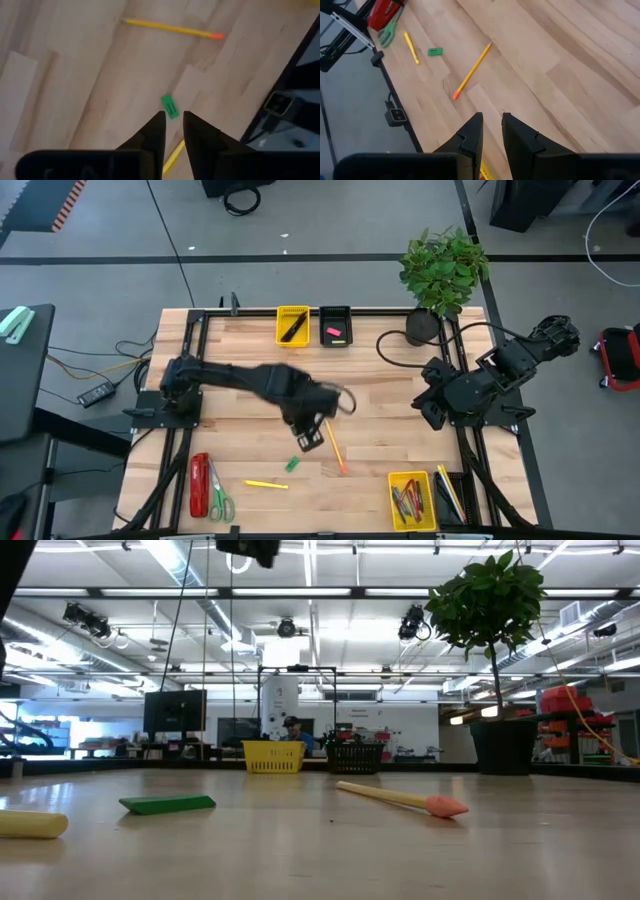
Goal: Sort crayons/erasers/pens/pencils in bins
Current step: Put the green eraser into the top black bin
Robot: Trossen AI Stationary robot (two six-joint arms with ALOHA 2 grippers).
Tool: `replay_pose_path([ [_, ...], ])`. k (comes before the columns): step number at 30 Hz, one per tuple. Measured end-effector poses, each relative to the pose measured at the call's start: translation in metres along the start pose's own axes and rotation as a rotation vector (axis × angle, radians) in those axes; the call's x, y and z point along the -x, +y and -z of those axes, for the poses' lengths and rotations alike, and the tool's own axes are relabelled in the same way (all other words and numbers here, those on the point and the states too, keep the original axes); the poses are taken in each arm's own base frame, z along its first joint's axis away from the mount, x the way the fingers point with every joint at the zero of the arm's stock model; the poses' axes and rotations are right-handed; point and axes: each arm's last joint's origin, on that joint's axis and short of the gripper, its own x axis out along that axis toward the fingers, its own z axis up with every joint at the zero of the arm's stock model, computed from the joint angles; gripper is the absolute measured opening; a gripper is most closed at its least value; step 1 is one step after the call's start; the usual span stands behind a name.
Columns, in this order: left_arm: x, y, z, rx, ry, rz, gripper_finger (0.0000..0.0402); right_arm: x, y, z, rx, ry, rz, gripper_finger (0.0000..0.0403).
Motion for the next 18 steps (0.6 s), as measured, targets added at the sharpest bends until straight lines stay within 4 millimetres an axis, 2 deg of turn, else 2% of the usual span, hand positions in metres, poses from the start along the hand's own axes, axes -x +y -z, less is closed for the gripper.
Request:
replay_pose_path([
  [3, -0.014, -0.02, 0.021, -0.025, -0.007, -0.069, 0.0077, 0.0, 0.0, 0.0, 0.029, 0.0, -0.002, 0.0078],
  [6, -0.031, -0.039, 0.043, 0.042, -0.034, -0.128, 0.0075, 0.0, 0.0, 0.0, 0.089, 0.007, -0.008, 0.0078],
  [11, -0.061, -0.067, 0.065, 0.132, -0.119, 0.035, 0.0065, 0.0, 0.001, 0.001, 0.146, 0.032, -0.026, 0.0078],
  [14, -0.091, -0.07, 0.074, 0.186, -0.084, 0.15, 0.0068, 0.0, 0.002, 0.001, 0.166, 0.044, -0.034, 0.0078],
  [18, -0.125, -0.055, 0.085, 0.339, -0.039, 0.099, 0.0087, 0.0, 0.002, 0.001, 0.176, 0.045, -0.035, 0.0078],
])
